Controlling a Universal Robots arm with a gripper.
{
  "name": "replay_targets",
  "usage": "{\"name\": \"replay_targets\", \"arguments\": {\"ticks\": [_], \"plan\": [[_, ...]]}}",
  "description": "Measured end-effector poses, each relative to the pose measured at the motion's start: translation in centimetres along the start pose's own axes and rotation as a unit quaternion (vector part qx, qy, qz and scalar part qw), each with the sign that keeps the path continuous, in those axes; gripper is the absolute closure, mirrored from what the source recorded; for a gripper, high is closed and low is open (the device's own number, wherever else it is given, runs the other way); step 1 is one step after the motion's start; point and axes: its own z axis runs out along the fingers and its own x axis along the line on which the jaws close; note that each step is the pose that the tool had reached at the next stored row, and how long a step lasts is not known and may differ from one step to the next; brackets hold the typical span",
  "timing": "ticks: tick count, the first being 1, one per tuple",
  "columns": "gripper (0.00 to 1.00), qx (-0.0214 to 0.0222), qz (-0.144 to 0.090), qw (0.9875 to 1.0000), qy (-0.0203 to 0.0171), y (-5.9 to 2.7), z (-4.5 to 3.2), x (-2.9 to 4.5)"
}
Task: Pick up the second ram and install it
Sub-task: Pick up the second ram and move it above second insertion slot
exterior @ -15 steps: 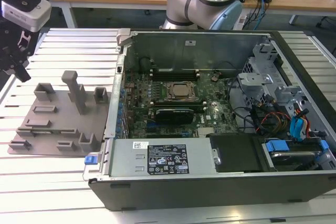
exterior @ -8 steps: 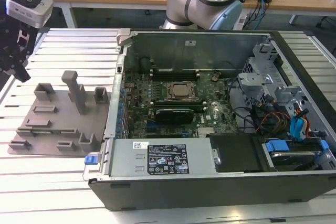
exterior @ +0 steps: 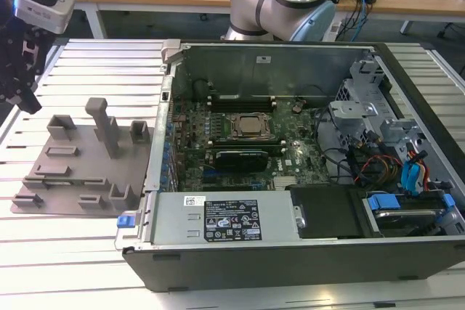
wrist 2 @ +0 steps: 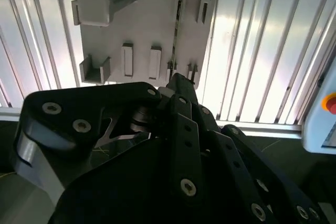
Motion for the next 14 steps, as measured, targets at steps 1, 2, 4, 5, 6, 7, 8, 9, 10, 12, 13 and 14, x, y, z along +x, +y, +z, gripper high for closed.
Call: {"name": "replay_targets", "arguments": {"ticks": [1, 2, 4, 5, 6, 7, 8, 9, 10, 12, 13, 14], "plan": [[0.9, -0.0003, -0.012, 0.9999, 0.0005, 0.0, 0.0, 0.0], [0.9, -0.0005, -0.022, 0.9998, 0.001, 0.0, 0.0, 0.0], [0.9, -0.0011, -0.044, 0.999, 0.002, 0.0, 0.0, 0.0], [0.9, -0.0013, -0.051, 0.9987, 0.0023, 0.0, 0.0, 0.0], [0.9, -0.0014, -0.056, 0.9985, 0.0025, 0.0, 0.0, 0.0], [0.9, -0.0016, -0.063, 0.998, 0.0029, 0.0, 0.0, 0.0], [0.9, -0.0019, -0.075, 0.9971, 0.0034, 0.0, 0.0, 0.0], [0.9, -0.0021, -0.083, 0.9965, 0.0038, 0.0, 0.0, 0.0], [0.9, -0.0022, -0.087, 0.9962, 0.004, 0.0, 0.0, 0.0], [0.9, -0.0025, -0.097, 0.9953, 0.0045, 0.0, 0.0, 0.0], [0.9, -0.0027, -0.108, 0.9942, 0.0049, -0.01, 0.0, 0.0], [0.9, -0.0029, -0.117, 0.9931, 0.0053, -0.01, 0.0, 0.0]]}}
